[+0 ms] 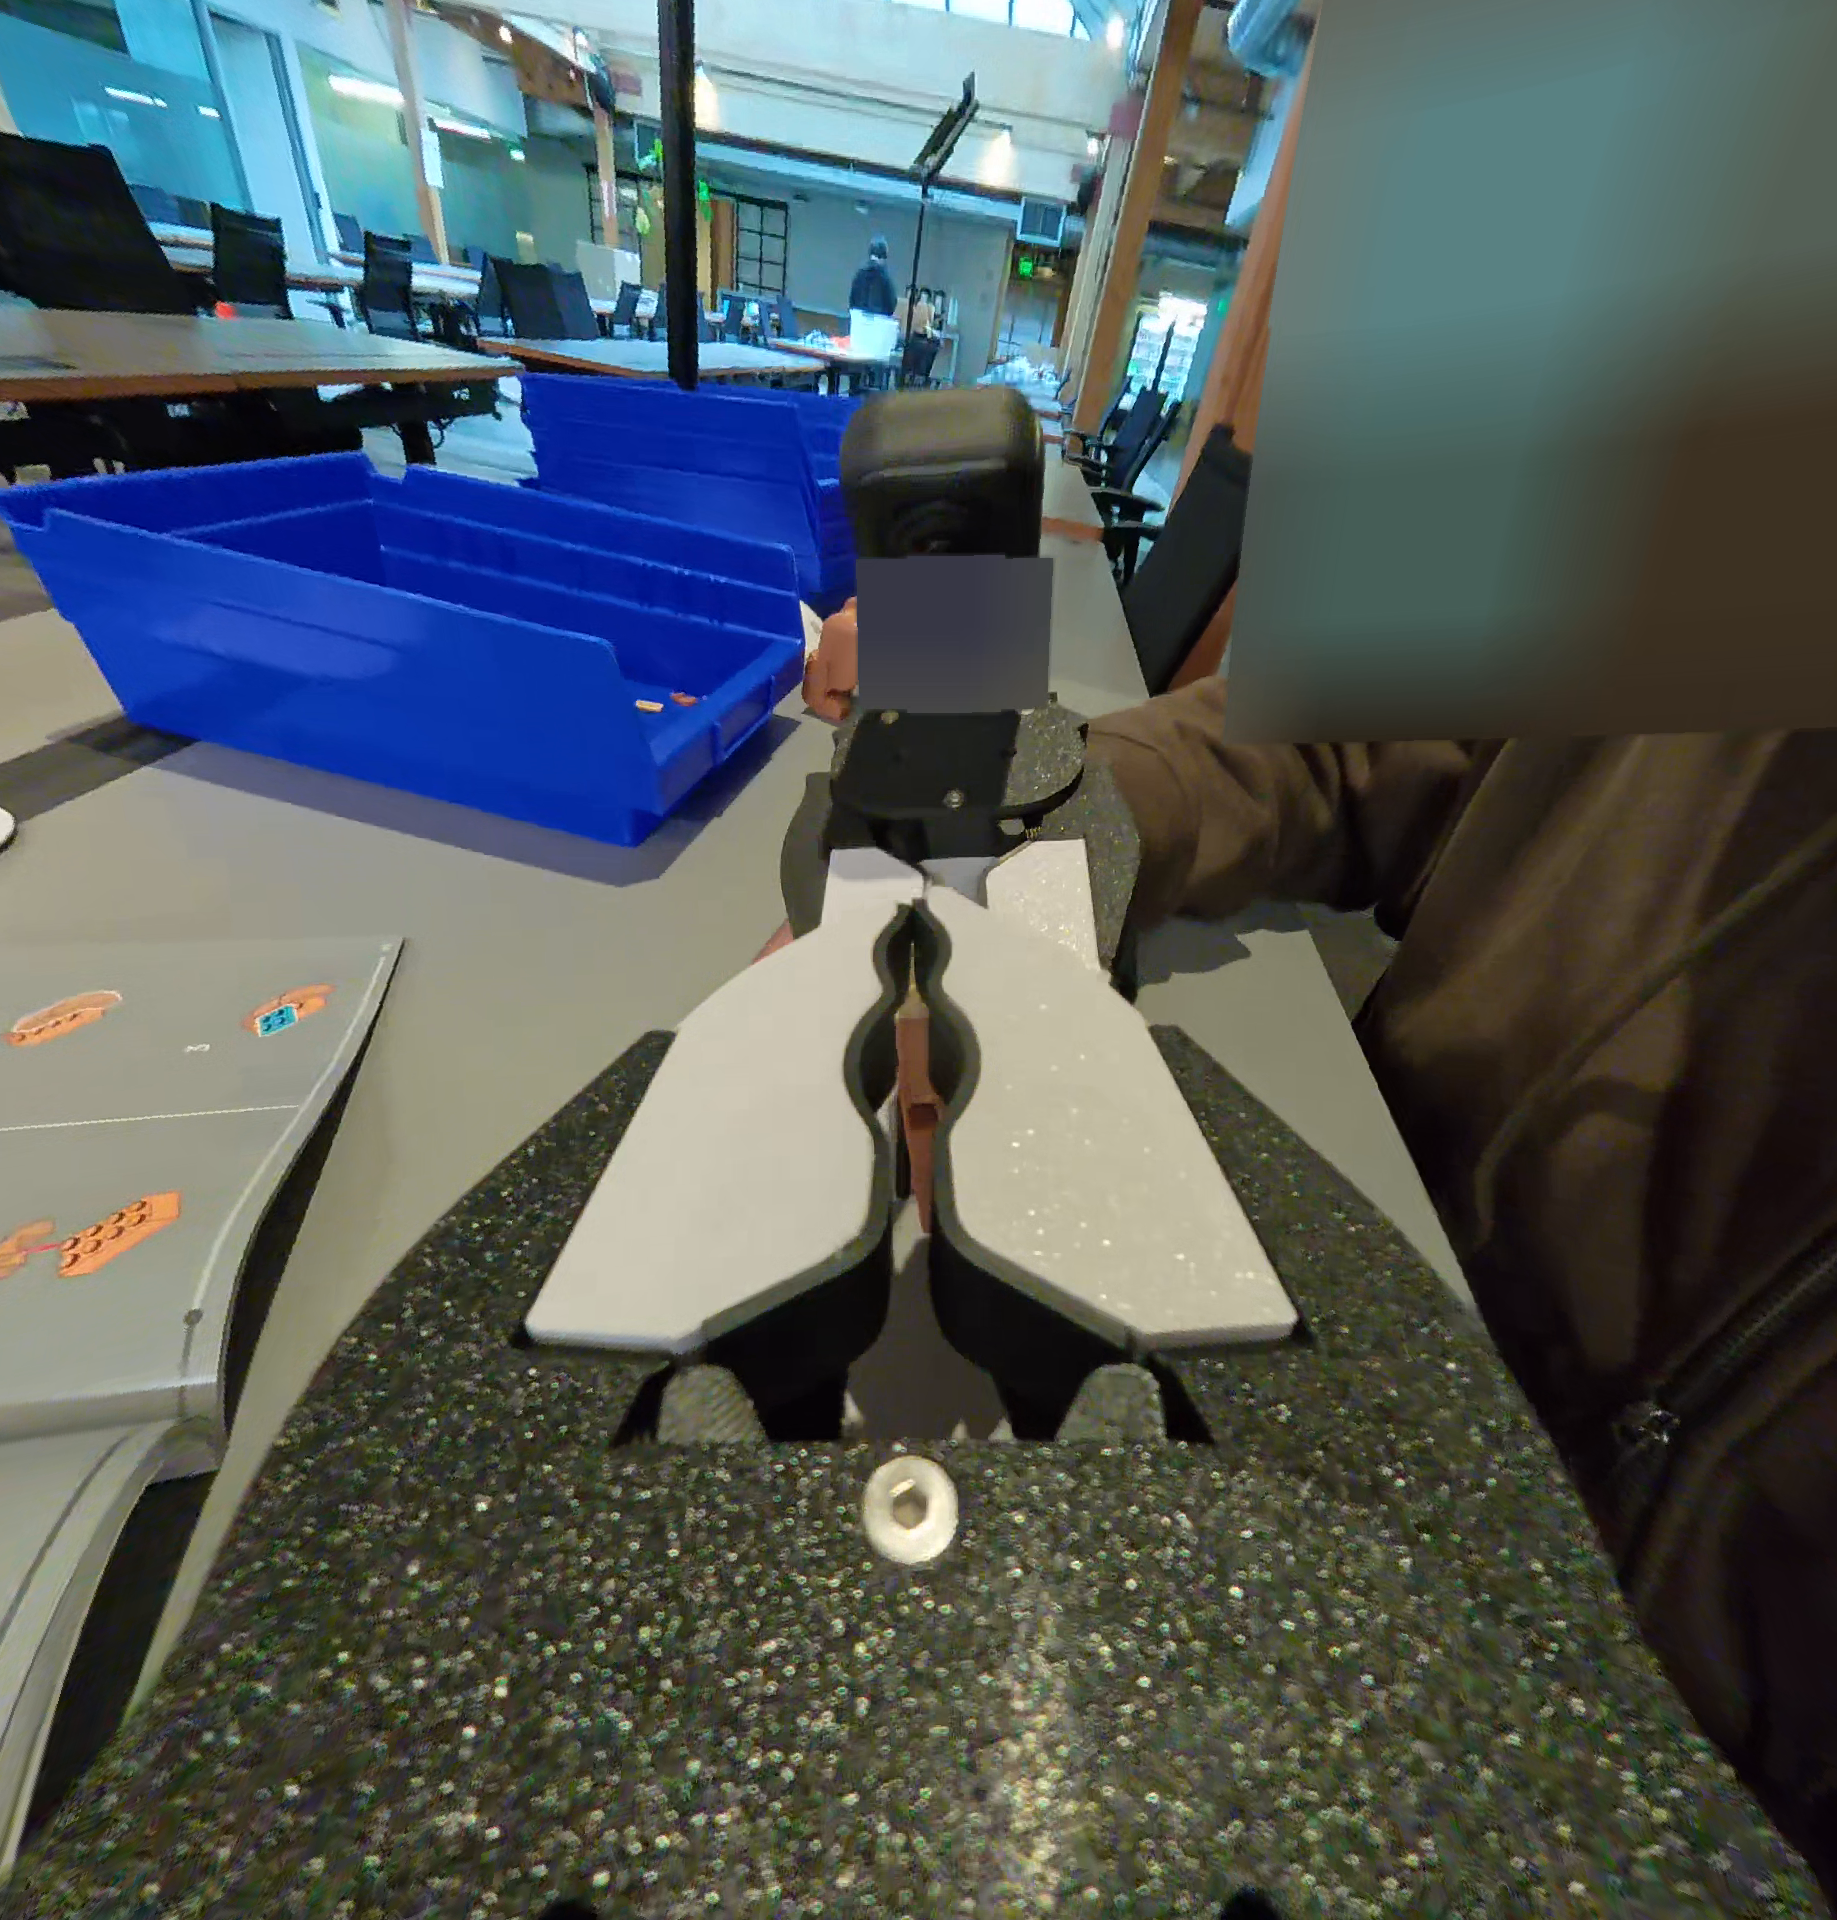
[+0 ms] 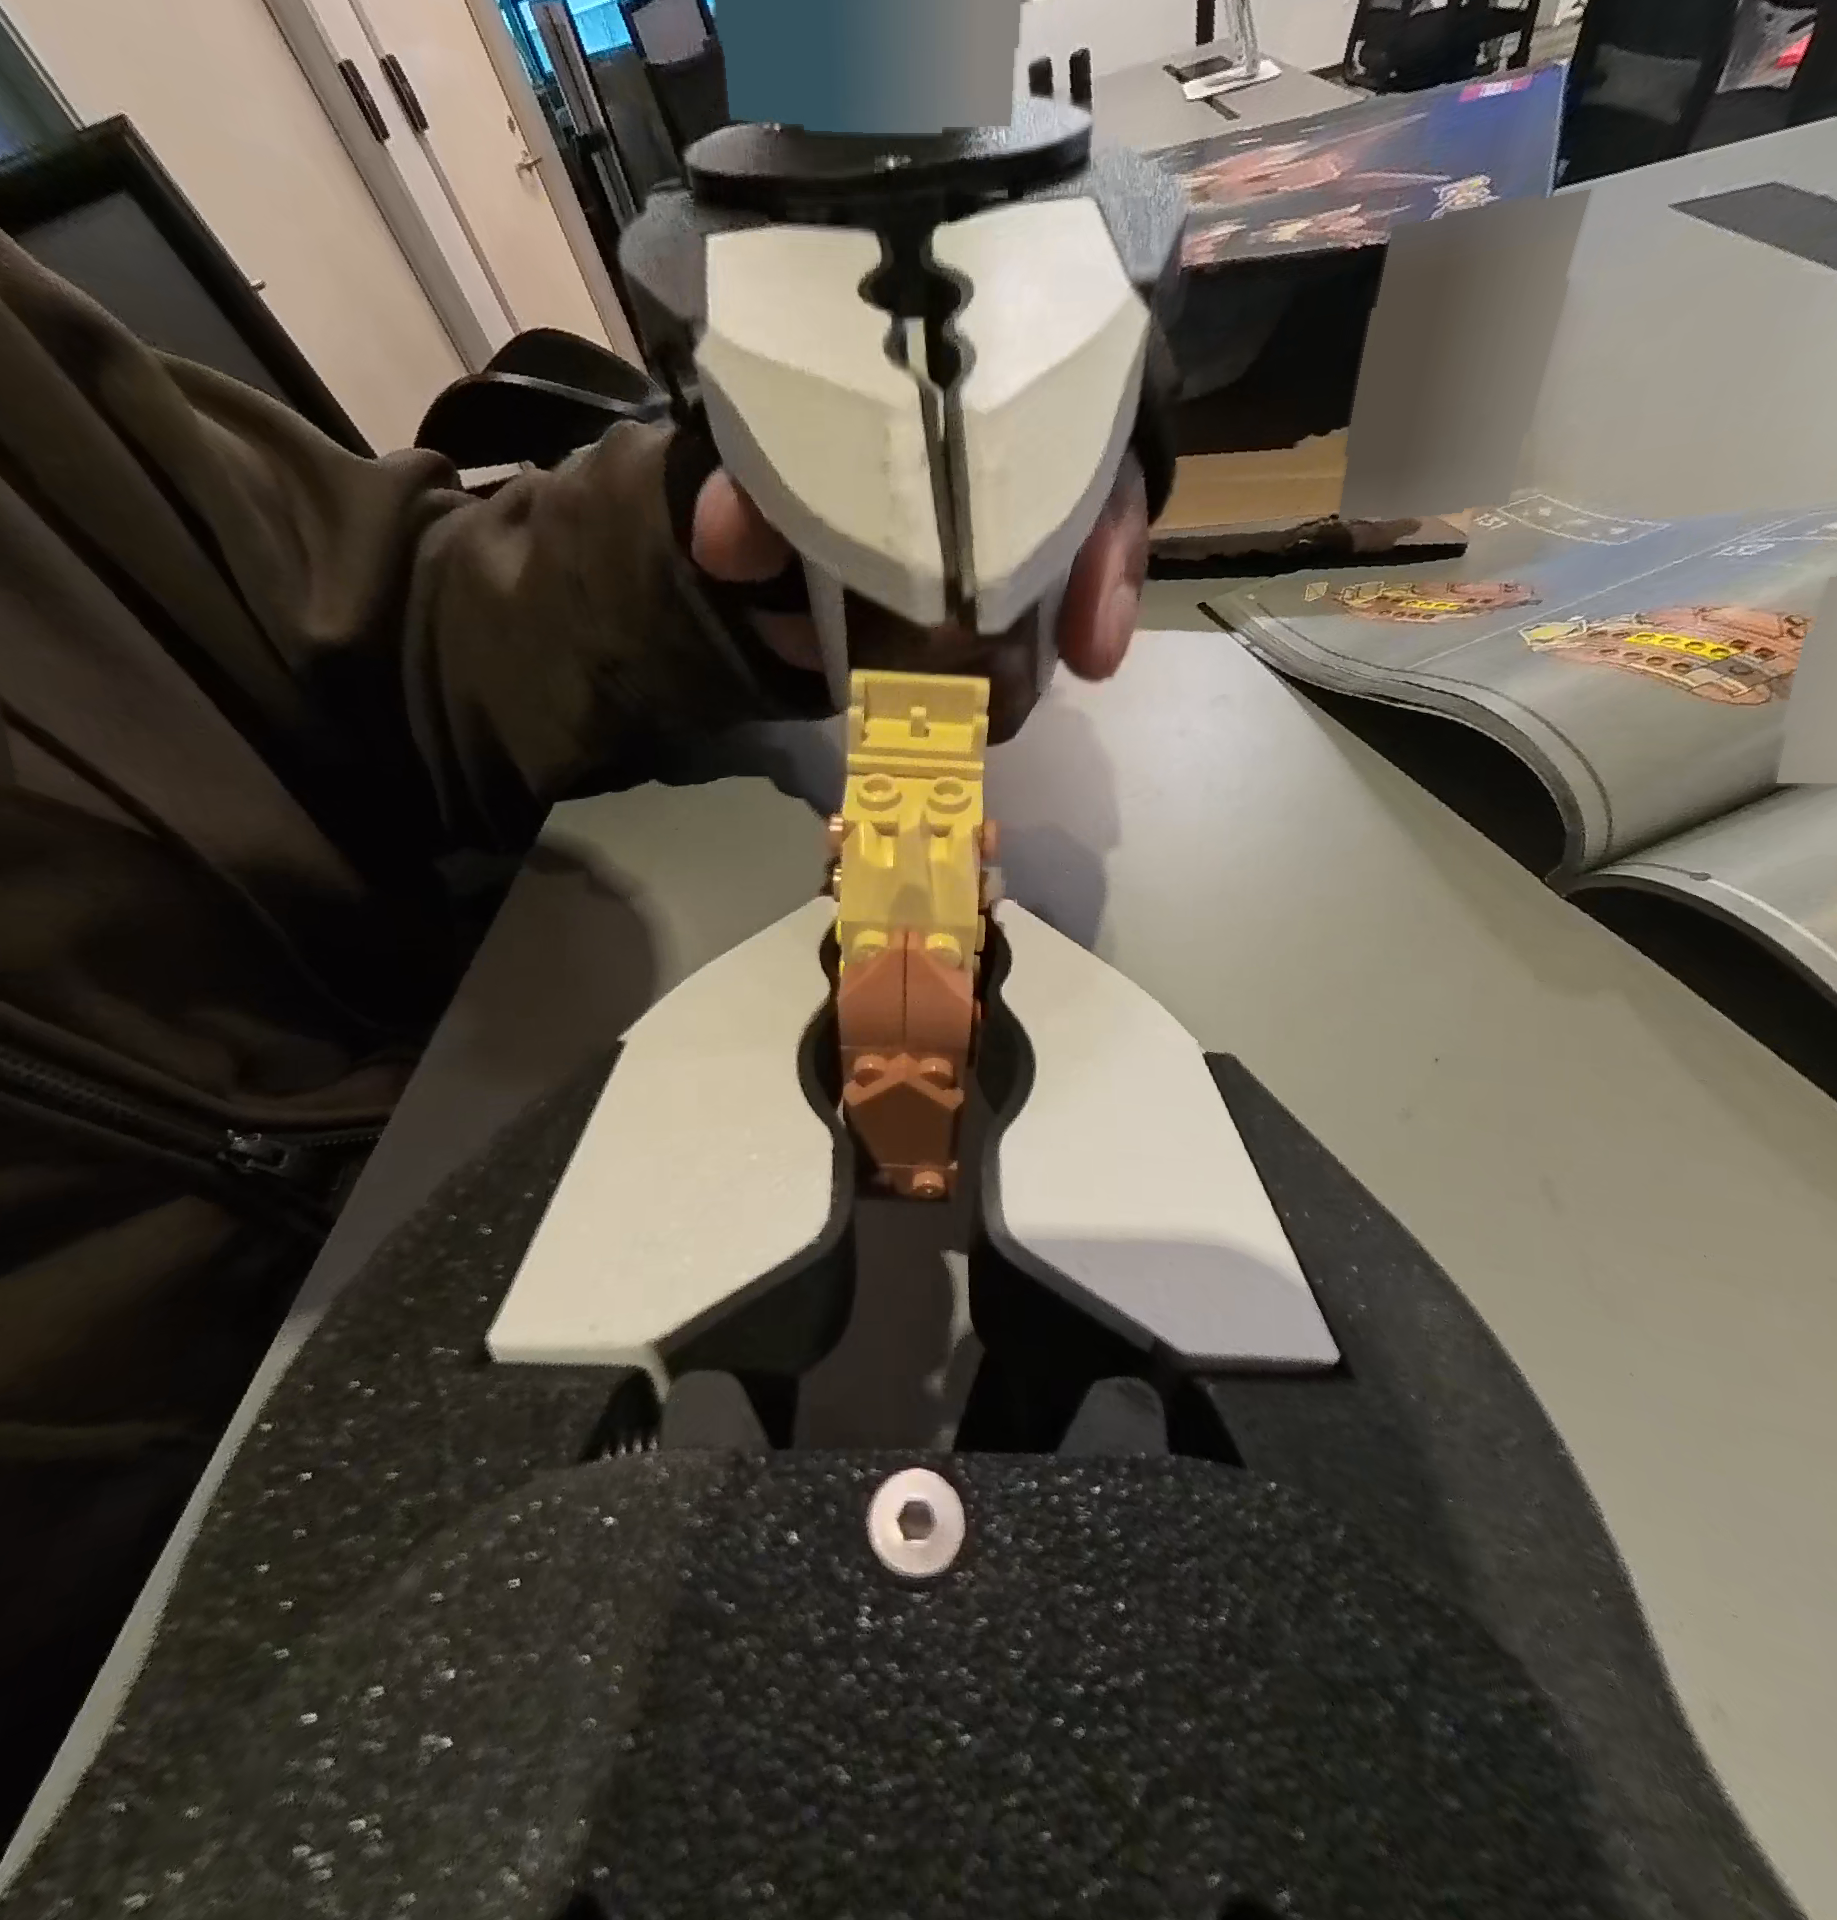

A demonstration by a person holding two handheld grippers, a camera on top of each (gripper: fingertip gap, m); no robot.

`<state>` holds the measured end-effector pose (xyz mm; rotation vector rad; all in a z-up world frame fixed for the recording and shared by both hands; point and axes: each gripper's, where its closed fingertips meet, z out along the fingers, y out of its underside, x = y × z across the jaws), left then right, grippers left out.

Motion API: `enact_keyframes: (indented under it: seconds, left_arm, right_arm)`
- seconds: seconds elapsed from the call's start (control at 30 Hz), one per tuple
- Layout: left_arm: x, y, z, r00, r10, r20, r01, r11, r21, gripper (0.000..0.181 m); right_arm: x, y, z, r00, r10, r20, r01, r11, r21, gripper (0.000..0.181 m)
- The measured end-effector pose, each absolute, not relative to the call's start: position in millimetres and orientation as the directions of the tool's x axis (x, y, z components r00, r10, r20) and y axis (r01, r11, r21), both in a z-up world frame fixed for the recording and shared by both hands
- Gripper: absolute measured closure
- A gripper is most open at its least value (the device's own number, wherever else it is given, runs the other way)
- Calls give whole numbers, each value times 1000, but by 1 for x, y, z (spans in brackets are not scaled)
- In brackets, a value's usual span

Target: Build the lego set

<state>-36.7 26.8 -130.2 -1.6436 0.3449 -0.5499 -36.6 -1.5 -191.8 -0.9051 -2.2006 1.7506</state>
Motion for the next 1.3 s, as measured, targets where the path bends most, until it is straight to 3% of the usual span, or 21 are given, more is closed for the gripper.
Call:
enact_keyframes:
  seconds: [0.23,0.37,0.67,1.13,1.23,1.3]
  left_arm:
    - [-34,29,-136,846,-517,127,57,-149,-987,181]
    - [-41,29,-138,861,-490,138,72,-150,-986,159]
    - [-35,24,-143,816,-536,218,132,-195,-972,148]
    - [-24,30,-166,813,-533,234,92,-279,-956,161]
    - [-28,31,-166,813,-518,266,131,-283,-950,161]
    - [-34,31,-161,805,-509,306,188,-270,-944,161]
  right_arm:
    - [-37,-1,-192,-795,560,-233,348,107,-931,160]
    - [-37,0,-188,-794,546,-266,356,64,-932,160]
    - [-36,2,-186,-797,546,-259,347,62,-936,160]
    - [-39,3,-186,-794,568,-215,316,84,-945,160]
    - [-43,9,-188,-776,622,-104,238,137,-962,155]
    - [-47,16,-187,-746,666,17,160,204,-966,141]
